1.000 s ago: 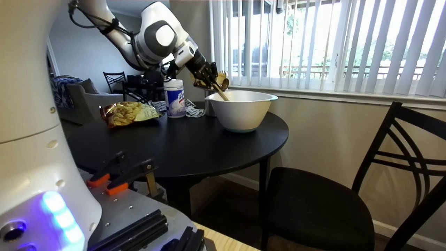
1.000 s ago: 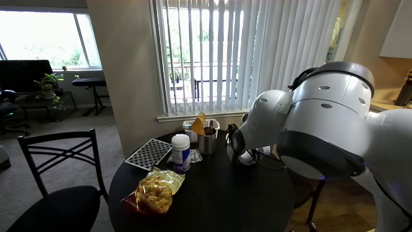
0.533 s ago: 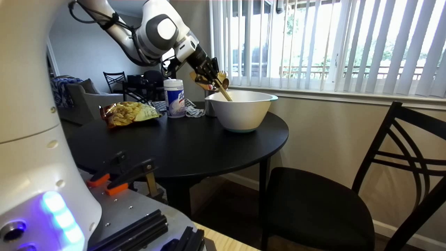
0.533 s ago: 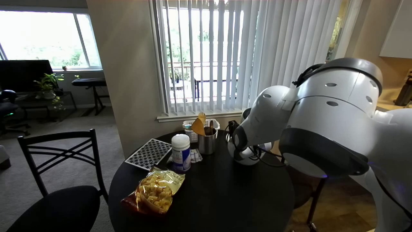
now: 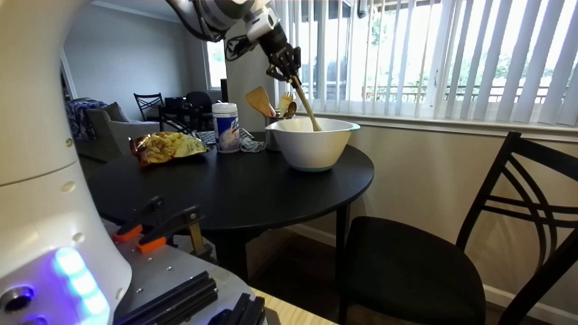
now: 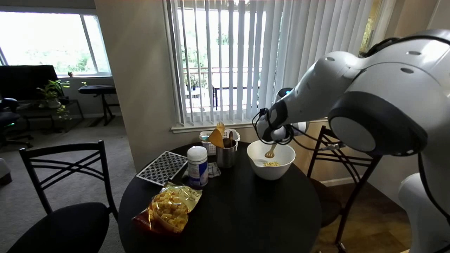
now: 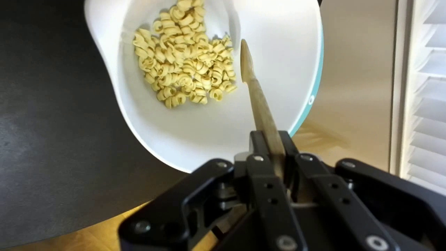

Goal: Use the wooden spoon to stir the contents in the bowl

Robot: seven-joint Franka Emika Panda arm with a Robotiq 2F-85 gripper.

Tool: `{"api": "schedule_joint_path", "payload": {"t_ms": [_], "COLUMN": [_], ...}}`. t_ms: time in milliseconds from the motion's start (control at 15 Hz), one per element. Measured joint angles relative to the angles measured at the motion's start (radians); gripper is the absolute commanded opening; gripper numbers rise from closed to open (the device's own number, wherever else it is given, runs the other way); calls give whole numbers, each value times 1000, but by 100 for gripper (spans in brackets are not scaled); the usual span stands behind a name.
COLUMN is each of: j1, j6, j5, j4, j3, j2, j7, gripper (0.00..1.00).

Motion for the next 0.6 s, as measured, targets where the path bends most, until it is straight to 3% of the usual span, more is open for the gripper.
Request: {"api": "schedule_joint_path", "payload": {"t_ms": [267,600], "j1": [-14,-98], "j6": [-213,-438], "j5": [-83,-172], "j4": [102,203], "j3": [-95,-56], "j2": [-62,-76], "j7": [171,452], "gripper": [5,5]}}
